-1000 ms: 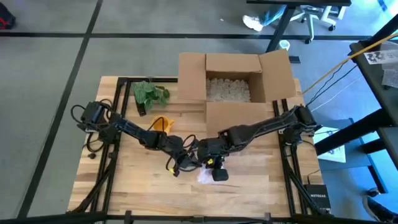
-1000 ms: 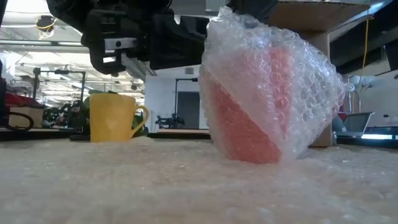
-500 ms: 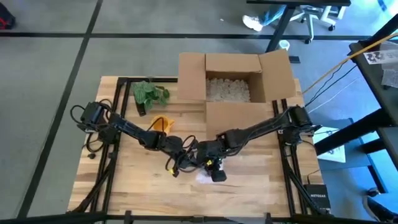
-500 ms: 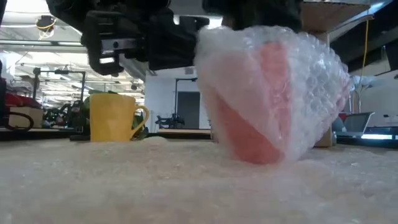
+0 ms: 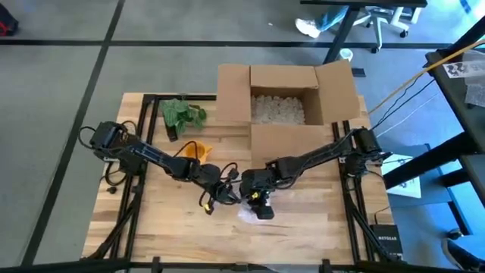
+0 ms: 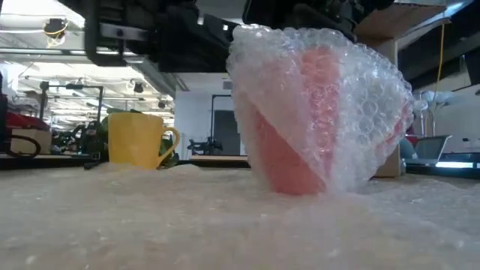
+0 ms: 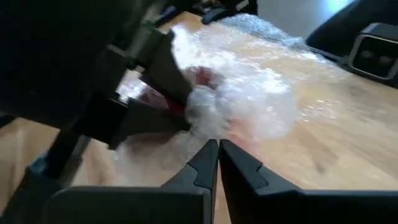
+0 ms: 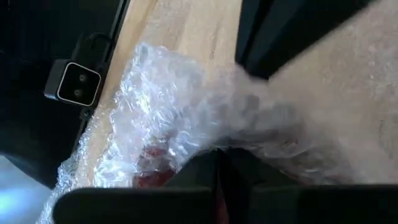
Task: Wrap mug
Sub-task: Wrap the orange mug with the bubble wrap
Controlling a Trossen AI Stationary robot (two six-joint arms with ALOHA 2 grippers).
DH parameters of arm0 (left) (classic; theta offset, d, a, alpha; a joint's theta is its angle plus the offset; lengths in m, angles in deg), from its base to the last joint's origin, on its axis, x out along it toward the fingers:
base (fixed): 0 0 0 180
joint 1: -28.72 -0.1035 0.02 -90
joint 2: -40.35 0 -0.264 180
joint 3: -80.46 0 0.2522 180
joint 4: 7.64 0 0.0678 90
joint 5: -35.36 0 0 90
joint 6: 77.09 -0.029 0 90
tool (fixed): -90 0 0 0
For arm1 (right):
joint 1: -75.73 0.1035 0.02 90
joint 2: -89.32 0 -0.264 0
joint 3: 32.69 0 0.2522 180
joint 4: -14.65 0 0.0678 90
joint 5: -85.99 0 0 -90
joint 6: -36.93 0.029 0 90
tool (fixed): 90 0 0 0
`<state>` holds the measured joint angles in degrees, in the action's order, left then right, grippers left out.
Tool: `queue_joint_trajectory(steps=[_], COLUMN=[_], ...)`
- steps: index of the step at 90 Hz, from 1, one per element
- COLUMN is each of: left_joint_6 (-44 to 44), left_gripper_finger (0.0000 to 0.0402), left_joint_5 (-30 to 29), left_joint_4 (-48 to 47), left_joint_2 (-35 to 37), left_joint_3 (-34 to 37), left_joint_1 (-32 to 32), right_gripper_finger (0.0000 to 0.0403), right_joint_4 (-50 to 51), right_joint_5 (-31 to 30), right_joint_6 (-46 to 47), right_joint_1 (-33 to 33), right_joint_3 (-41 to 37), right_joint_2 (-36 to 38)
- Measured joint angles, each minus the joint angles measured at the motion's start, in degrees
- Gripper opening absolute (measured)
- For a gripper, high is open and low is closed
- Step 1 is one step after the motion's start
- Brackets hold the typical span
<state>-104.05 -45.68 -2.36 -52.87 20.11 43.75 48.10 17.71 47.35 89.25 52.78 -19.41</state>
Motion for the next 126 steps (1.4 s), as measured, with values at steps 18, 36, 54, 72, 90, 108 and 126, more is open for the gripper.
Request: queue_joint_trajectory(steps=[18,36,54,72,90,108,126], left_joint_6=[4.10,6.76,3.83,2.05,-0.38,1.05,0.95], left_gripper_finger=[0.0000,0.0000,0.0000,0.0000,0.0000,0.0000,0.0000], left_joint_5=[1.26,2.74,-0.59,-1.38,-2.87,-5.31,-7.69], left_joint_4=[-6.77,-3.49,12.28,16.36,15.96,14.89,14.21], left_joint_2=[3.03,-3.06,-13.15,-17.46,-17.44,-17.40,-17.42], left_joint_3=[-0.02,0.76,0.63,-2.40,-2.71,-2.69,-2.60], left_joint_1=[2.07,6.84,6.36,3.30,-0.36,-4.01,-3.62], right_gripper_finger=[0.0000,0.0000,0.0000,0.0000,0.0000,0.0000,0.0000], right_joint_4=[0.38,0.18,-1.37,-2.39,-0.31,9.23,9.33], right_joint_5=[0.50,0.47,-0.04,-0.73,-0.79,-3.11,-3.31], right_joint_6=[1.33,1.31,1.31,1.27,0.25,0.05,1.19], right_joint_1=[-0.02,-0.04,-0.04,-0.94,-2.92,-4.23,-1.61], right_joint_3=[0.00,-0.07,-0.14,-0.14,-0.20,-0.03,1.10], right_joint_2=[-0.04,-0.02,-0.04,-0.07,-0.09,0.15,-0.02])
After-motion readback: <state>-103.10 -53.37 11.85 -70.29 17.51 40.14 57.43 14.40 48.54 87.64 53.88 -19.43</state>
